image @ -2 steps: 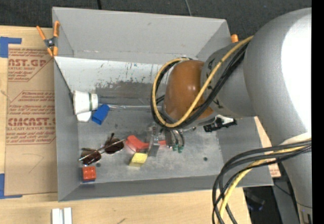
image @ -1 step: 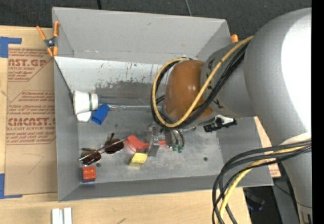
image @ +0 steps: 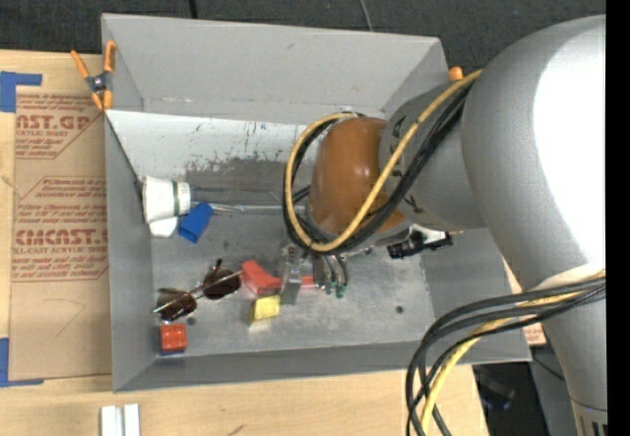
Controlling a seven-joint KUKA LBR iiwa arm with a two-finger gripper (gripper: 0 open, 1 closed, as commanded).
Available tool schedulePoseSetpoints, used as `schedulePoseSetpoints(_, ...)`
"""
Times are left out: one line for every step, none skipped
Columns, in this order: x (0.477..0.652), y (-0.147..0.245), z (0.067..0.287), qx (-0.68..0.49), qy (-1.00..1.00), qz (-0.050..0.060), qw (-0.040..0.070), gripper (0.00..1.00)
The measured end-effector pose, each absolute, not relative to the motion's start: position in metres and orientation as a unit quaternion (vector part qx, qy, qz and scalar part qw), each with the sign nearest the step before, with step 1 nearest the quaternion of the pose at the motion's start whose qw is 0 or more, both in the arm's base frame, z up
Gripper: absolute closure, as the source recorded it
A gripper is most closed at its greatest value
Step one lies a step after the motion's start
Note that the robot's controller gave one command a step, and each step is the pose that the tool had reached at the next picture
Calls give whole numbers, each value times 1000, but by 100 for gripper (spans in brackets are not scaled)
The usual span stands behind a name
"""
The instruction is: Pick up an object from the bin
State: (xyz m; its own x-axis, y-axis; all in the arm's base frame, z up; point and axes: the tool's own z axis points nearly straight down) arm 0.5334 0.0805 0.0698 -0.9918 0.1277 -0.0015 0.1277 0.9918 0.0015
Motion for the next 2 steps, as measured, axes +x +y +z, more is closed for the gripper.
schedulePoseSetpoints(541, 102, 84, 69, 998, 1, 0, 100)
schedulePoseSetpoints(535, 100, 124, 65, 998, 0, -4, 100)
